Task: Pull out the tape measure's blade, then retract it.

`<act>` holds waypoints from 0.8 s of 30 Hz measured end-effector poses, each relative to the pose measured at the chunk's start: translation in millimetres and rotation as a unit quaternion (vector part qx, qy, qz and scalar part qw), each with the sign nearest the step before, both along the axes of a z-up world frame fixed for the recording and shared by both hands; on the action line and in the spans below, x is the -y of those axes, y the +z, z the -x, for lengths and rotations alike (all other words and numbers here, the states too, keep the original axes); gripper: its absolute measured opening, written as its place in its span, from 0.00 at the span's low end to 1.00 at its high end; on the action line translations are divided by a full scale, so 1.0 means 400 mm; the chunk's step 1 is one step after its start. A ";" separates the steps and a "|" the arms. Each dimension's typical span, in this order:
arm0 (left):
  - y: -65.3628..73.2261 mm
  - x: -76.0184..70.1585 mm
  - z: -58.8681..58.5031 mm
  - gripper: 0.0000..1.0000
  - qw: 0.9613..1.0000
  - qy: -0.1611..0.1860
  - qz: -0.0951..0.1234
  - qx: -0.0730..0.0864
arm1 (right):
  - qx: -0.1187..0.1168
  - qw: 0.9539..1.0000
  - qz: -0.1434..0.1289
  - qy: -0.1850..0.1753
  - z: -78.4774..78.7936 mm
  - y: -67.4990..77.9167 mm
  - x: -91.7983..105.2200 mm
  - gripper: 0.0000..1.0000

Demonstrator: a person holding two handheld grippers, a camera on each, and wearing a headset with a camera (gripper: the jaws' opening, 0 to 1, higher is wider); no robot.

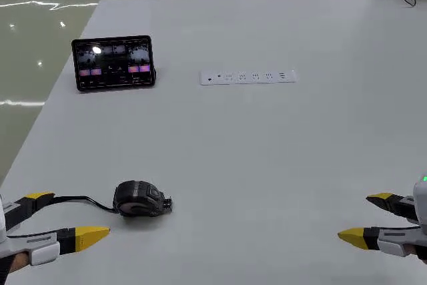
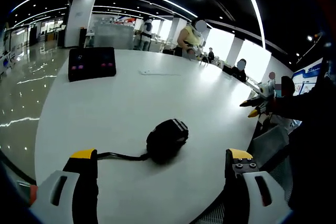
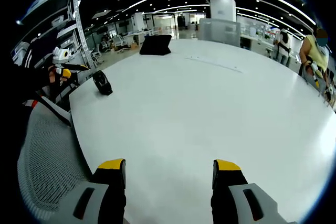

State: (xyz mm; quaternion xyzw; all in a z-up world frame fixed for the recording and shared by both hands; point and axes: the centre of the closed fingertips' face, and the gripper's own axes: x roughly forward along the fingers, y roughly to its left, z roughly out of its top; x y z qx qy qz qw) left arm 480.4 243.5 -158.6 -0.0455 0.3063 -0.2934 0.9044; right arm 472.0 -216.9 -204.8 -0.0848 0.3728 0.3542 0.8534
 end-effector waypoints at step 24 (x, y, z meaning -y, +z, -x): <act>0.014 -0.030 -0.017 0.99 1.000 0.000 0.004 -0.001 | 0.003 1.000 0.003 -0.019 0.019 0.004 0.024 0.67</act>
